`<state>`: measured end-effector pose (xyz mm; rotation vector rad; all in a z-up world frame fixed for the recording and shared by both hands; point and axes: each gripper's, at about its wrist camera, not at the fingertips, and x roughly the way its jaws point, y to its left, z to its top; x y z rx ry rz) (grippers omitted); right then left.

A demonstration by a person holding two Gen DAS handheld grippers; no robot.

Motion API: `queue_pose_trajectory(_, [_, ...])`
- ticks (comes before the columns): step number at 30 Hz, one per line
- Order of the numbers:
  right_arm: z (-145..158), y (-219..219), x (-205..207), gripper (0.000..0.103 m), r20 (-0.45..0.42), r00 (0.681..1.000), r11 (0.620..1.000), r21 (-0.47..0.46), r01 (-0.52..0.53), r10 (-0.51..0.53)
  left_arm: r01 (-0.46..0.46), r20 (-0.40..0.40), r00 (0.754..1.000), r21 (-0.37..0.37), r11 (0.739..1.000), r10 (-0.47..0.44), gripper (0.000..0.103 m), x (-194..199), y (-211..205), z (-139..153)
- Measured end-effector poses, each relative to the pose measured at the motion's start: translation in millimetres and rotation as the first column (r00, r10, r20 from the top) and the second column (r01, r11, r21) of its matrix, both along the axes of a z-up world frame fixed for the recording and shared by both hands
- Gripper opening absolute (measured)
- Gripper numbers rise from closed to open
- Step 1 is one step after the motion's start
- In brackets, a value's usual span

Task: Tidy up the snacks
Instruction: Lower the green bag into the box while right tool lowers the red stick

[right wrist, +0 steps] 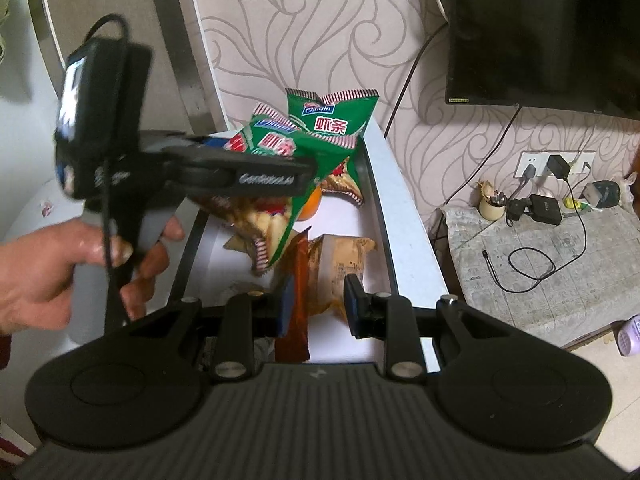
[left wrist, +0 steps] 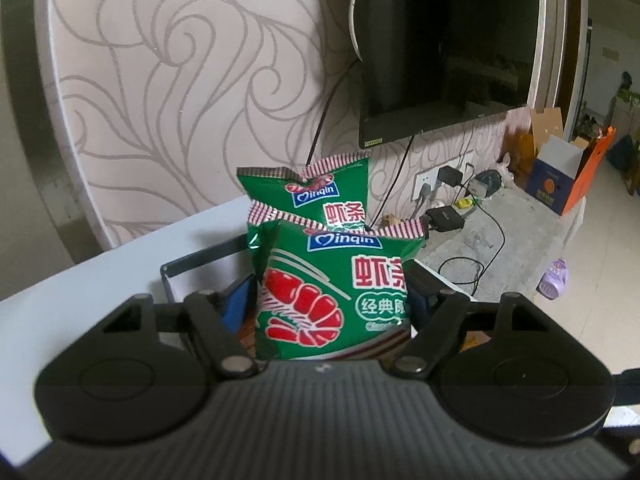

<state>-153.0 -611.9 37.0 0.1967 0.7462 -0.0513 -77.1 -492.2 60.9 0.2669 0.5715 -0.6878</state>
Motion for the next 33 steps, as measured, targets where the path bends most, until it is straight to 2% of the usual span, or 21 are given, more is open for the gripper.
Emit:
queue_pose_trajectory(4, [1,-1,-3,0.031,0.002,1.0,1.0,0.0,-0.001,0.001,-0.013,-0.013,1.0,0.016,1.0,0.013,0.083,-4,1,-3])
queue_pose_trajectory(12, [1,1,-1,0.031,0.009,1.0,1.0,0.001,-0.015,0.015,-0.042,0.003,0.999,-0.001,0.999,0.042,0.083,-14,13,4])
queue_pose_trajectory(18, [1,3,-1,0.031,0.013,0.999,0.999,-0.001,-0.042,0.042,-0.076,-0.001,0.997,-0.055,0.996,0.076,0.083,-19,29,12])
queue_pose_trajectory(24, [3,2,-4,0.031,0.017,0.998,0.998,-0.004,-0.056,0.056,-0.112,0.016,0.994,-0.034,0.993,0.113,0.083,-11,26,10])
queue_pose_trajectory(28, [3,0,-7,0.031,0.014,0.998,0.999,-0.005,-0.054,0.054,-0.105,0.042,0.993,-0.008,0.994,0.106,0.083,-8,20,9])
queue_pose_trajectory(33, [-1,0,-11,0.031,-0.001,0.998,0.998,-0.003,-0.062,0.062,-0.089,0.018,0.996,-0.008,0.996,0.09,0.083,-13,21,8])
